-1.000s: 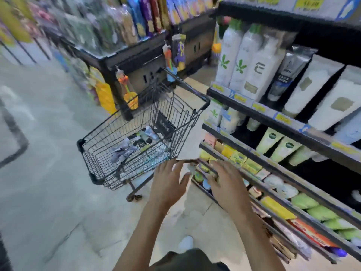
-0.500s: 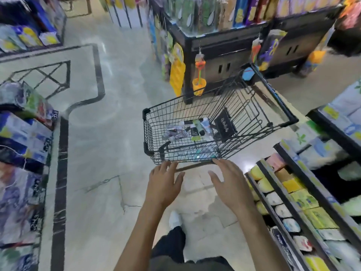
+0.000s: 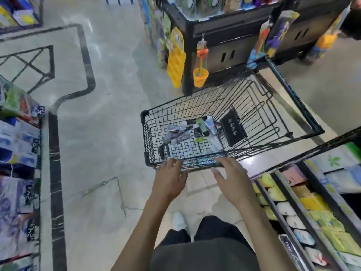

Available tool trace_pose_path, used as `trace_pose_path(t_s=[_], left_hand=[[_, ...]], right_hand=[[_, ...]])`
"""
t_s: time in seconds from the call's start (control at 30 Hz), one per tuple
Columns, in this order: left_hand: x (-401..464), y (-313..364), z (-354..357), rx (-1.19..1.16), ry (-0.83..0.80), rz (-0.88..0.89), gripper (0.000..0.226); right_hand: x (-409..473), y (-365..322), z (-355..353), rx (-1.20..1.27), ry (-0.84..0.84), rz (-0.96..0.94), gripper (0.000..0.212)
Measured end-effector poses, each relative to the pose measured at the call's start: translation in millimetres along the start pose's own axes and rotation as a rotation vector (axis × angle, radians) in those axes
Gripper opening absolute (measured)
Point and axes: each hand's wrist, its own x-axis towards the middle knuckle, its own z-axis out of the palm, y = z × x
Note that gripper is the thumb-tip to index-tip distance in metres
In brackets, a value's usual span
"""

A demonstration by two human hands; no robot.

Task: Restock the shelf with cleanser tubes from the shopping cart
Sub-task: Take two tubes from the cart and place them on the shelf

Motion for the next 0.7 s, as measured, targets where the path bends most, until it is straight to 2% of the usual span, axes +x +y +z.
trace_pose_path(t_s=[0.2,0.37,0.57,0.7], left_hand=[[52,-6,9,-0.004,-0.087,-0.013,0.045],[108,-15,24,-0.023,-0.146,-0.087,0.045],[180,-27,42,-0.096,-0.194,-0.253,0.046],[231,-48,65,-0.121,-0.241,-0.344,0.049]], right_hand=[[57,9,4,0.032,-0.06,0.06,0.045],[133,21,15,0.026,-0.147,0.025,0.042],[241,31,36,-0.005,-0.322,-0.042,0.042],[313,29,67,-0.112,-0.475,-0.11,0.046]])
